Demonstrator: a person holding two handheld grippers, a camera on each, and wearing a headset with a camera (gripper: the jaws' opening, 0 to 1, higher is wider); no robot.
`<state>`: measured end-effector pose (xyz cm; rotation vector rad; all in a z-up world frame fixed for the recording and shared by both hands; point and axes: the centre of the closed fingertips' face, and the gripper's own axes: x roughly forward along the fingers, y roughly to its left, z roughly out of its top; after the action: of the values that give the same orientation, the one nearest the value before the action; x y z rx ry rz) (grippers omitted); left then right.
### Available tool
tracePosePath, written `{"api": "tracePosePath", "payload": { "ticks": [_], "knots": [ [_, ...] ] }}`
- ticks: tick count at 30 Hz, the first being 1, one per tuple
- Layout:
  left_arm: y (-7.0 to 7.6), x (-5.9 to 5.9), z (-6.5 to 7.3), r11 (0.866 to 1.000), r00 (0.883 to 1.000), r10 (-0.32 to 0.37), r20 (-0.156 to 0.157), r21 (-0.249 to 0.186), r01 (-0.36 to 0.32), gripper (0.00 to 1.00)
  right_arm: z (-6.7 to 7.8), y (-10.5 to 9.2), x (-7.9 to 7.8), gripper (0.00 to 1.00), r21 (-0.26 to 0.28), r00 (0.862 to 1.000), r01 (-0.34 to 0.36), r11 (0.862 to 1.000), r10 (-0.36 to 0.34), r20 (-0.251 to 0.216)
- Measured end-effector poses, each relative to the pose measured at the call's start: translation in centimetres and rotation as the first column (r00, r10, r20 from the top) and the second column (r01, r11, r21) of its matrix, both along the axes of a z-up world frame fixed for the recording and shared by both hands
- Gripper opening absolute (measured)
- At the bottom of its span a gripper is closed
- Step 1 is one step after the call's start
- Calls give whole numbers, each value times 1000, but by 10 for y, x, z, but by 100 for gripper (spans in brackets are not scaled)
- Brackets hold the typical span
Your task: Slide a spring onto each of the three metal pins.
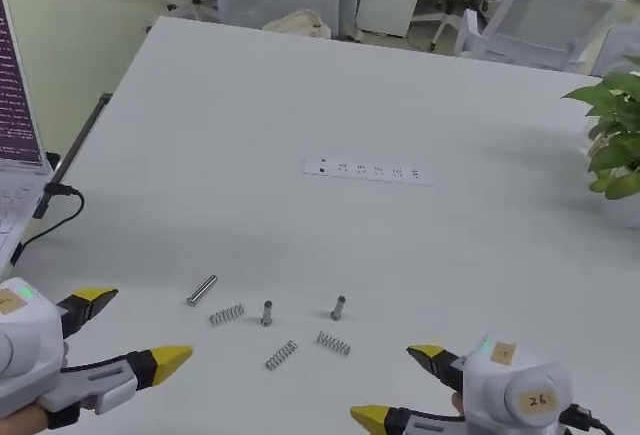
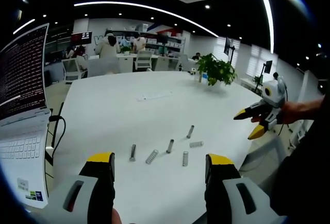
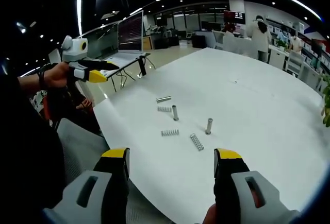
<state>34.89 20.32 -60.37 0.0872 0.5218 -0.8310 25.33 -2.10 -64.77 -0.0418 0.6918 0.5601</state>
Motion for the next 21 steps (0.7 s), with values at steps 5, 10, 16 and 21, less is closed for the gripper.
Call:
{"api": "tracePosePath", "payload": {
  "ticks": [5, 10, 16, 21],
  "knots": [
    [-1, 1, -3, 1000, 1000, 2, -8, -1, -2, 68, -1, 2, 3, 65, 0, 1000, -3, 1000, 3, 0],
    [-3, 2, -3, 1000, 1000, -5, -8, 0, 5, 68, 1, 3, 7, 65, 9, 1000, -3, 1000, 3, 7],
    [-1, 8, -6, 1000, 1000, -4, -6, 15, 4, 67, 0, 0, 7, 65, 15, 1000, 6, 1000, -6, 12],
    [1, 12, -7, 1000, 1000, 4, -4, 17, -3, 66, -1, -3, 4, 65, 11, 1000, 8, 1000, -8, 8]
  ]
}}
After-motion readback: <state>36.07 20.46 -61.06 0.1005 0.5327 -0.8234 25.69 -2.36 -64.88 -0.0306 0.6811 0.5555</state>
